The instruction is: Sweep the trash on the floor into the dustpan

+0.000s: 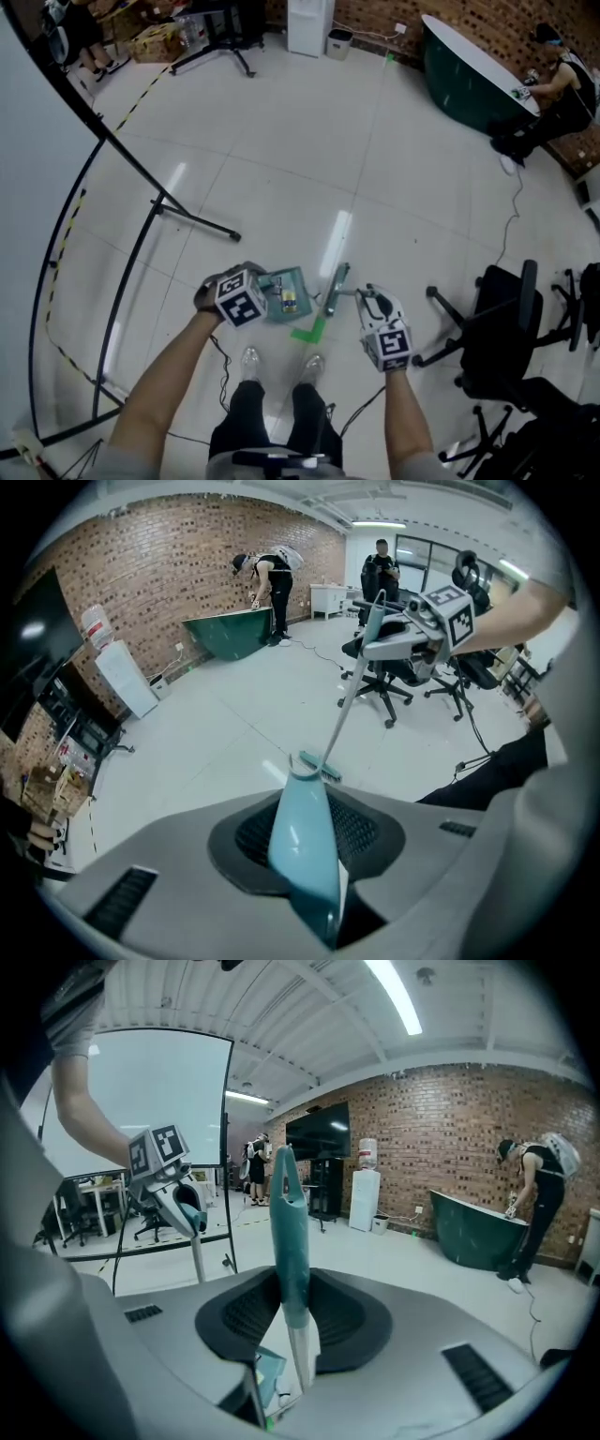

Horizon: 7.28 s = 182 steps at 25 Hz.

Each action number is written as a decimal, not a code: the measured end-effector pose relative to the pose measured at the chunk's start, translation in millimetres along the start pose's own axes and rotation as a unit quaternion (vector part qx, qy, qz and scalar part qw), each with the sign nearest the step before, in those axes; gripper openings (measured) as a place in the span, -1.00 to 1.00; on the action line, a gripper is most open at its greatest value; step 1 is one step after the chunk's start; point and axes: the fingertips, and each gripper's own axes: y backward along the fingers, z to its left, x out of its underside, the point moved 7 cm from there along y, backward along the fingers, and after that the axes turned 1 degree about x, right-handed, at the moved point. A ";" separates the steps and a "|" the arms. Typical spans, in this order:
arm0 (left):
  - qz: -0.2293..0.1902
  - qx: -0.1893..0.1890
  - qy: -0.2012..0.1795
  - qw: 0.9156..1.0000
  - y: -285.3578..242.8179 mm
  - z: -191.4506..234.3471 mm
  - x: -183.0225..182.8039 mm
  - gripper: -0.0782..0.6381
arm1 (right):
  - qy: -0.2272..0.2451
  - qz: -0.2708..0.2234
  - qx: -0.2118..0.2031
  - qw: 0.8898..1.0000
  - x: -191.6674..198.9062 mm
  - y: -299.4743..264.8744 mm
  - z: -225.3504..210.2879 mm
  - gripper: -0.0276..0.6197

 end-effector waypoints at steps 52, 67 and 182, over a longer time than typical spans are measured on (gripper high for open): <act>-0.060 -0.075 0.110 0.989 63.0 0.1 171.8 -0.48 | -0.010 -0.110 -0.177 0.978 -159.2 -43.1 153.8 -0.61; -0.073 -0.094 0.114 0.986 57.7 6.5 212.3 -0.47 | 0.010 -0.087 -0.180 0.980 -171.0 -54.2 198.3 -0.61; -0.211 -0.244 0.430 0.843 94.2 -48.8 273.5 0.17 | 0.067 -0.124 -0.270 0.952 -228.8 -71.5 236.1 -0.61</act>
